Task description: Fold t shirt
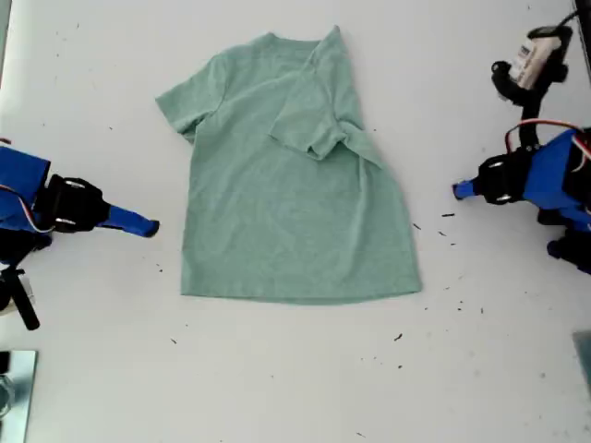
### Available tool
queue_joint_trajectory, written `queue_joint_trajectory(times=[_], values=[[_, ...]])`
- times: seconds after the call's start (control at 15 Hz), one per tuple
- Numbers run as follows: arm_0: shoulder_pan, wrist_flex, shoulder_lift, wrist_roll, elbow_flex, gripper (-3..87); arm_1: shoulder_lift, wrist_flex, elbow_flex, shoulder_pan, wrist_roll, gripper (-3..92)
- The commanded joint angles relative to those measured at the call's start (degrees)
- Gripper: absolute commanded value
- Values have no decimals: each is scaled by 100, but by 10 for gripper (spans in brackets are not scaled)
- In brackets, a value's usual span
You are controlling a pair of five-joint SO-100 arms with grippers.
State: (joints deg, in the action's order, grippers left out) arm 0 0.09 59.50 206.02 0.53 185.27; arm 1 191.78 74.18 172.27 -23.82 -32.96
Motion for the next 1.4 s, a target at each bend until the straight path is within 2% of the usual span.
queue_joint_trajectory(times=[0.0,0.13,0.27,0.47,0.6,0.73,0.8,0.87,1.0,1.07,1.33], values=[[-176,-141,-26,-343,-264,-3,870,176,545,35,237,24],[-308,-158,-1301,-580,-1336,-3,870,246,536,-9,211,24],[-914,598,-3656,-290,-3533,-3,870,220,554,-44,185,24],[-2936,2364,-6486,1705,-6899,-3,870,211,563,-18,185,24],[-4201,2821,-7734,2883,-8235,-3,870,211,563,-18,185,24],[-4948,3023,-8763,3656,-8974,10,870,202,571,9,176,24],[-4983,3067,-9044,3771,-9255,256,870,202,571,26,185,24],[-4922,3076,-9220,3806,-9439,369,870,202,571,35,193,24],[-5001,3032,-9510,3832,-9255,388,870,202,571,35,202,24],[-5080,2830,-9536,3832,-8930,388,870,202,571,35,202,24],[-5440,1266,-9650,3814,-7198,362,870,202,563,114,211,24]])
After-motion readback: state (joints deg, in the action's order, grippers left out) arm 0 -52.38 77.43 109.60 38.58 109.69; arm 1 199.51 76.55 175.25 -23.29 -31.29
